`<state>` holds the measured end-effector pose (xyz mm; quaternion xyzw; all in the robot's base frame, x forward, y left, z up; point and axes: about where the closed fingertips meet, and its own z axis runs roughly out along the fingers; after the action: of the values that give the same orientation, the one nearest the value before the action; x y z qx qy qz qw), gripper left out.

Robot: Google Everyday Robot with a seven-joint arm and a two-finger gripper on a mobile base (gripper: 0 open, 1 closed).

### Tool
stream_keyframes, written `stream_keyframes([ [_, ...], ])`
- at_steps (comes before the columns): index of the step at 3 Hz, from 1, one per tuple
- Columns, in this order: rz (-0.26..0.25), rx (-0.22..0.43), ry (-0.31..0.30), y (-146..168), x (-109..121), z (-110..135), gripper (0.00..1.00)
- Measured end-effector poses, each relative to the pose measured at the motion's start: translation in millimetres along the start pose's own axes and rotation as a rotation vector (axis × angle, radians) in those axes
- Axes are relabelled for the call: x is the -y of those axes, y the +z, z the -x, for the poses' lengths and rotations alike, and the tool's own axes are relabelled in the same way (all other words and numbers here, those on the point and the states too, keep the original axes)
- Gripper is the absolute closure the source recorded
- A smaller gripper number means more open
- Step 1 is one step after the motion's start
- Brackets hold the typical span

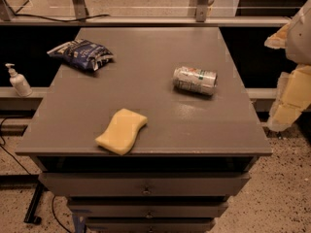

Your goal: Place 7up can upright

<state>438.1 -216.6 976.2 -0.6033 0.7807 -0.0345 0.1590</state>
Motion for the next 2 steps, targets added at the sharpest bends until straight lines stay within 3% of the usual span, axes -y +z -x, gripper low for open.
stream_keyframes([
  [1, -0.003, 0.001, -0.001, 0, 0, 1, 0.0],
  [2, -0.008, 0.036, -0.059, 16, 14, 19, 0.0],
])
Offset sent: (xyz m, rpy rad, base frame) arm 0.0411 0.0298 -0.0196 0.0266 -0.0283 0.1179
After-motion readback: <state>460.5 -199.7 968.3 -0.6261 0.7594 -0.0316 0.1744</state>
